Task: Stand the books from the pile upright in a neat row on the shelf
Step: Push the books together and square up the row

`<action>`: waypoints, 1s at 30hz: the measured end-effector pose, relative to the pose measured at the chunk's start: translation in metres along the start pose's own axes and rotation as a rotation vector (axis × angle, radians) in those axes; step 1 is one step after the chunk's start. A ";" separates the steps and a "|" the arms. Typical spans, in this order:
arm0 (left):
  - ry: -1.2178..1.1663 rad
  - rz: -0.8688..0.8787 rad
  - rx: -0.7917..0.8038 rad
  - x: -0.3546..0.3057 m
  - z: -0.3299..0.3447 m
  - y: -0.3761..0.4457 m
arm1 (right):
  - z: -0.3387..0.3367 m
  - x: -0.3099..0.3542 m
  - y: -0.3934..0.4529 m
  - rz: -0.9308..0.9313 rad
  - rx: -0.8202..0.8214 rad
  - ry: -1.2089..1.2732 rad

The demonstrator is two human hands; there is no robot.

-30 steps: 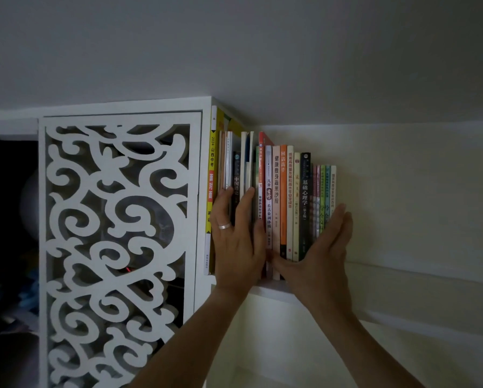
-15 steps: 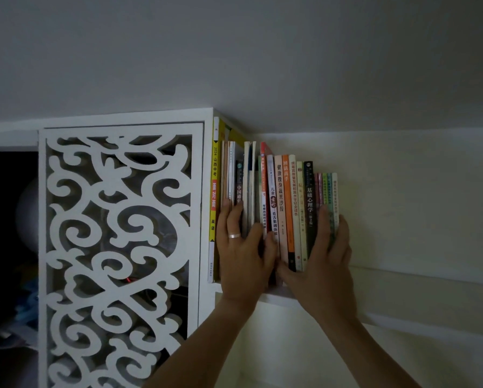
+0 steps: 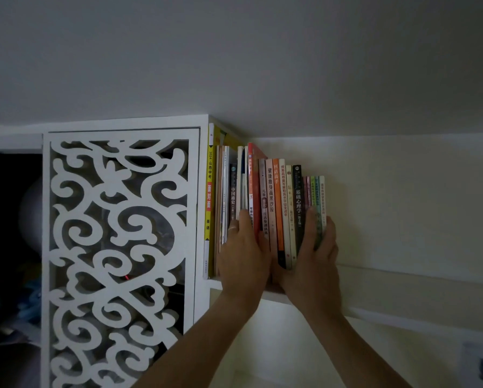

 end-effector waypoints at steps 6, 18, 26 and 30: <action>0.043 -0.011 0.006 -0.026 -0.016 -0.007 | -0.001 -0.001 -0.001 -0.002 0.023 0.006; -0.049 -0.003 0.065 -0.019 -0.022 0.001 | 0.001 -0.004 0.001 -0.010 0.044 0.047; -0.161 0.021 0.038 -0.025 -0.044 -0.006 | 0.000 -0.004 0.001 -0.012 0.053 0.032; -0.152 0.004 0.051 -0.028 -0.051 -0.008 | -0.001 -0.005 0.001 -0.028 0.041 0.038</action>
Point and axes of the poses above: each hand's wrist, its own y-axis towards the middle knuckle, its own z-axis out of the palm, x = y × z, the point moved 3 cm from there along y, towards the middle knuckle, and after that the axes turned 12 degrees about -x, right-handed, at the moved point
